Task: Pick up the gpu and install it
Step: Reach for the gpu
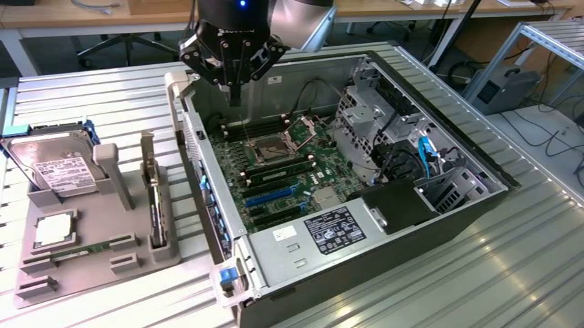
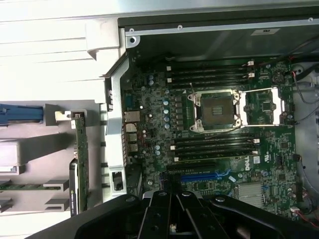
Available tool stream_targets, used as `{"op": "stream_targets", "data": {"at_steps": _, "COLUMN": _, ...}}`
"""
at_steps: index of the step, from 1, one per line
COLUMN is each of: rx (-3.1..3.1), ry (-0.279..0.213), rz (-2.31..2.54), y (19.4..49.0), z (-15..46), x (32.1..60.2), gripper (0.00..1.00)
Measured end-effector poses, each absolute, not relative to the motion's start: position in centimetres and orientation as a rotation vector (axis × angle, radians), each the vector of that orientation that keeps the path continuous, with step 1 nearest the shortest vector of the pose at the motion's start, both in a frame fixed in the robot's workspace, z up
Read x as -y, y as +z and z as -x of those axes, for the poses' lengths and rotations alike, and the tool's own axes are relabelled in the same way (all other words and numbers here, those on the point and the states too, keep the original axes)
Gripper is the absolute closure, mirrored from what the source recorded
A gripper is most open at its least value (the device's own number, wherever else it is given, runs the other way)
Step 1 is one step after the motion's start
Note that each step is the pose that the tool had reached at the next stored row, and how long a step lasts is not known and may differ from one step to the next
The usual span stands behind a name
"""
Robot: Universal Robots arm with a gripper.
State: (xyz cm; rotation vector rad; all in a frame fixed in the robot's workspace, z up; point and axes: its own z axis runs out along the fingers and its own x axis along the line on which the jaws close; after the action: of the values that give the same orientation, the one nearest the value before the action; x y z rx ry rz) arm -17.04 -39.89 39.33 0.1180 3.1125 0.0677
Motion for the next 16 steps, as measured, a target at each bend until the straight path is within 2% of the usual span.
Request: {"op": "stream_targets", "data": {"at_steps": 16, "rx": -3.113, "ry": 0.068, "rz": -0.118, "y": 39.33, "z": 17.51, "x": 39.89, "gripper": 0.89}}
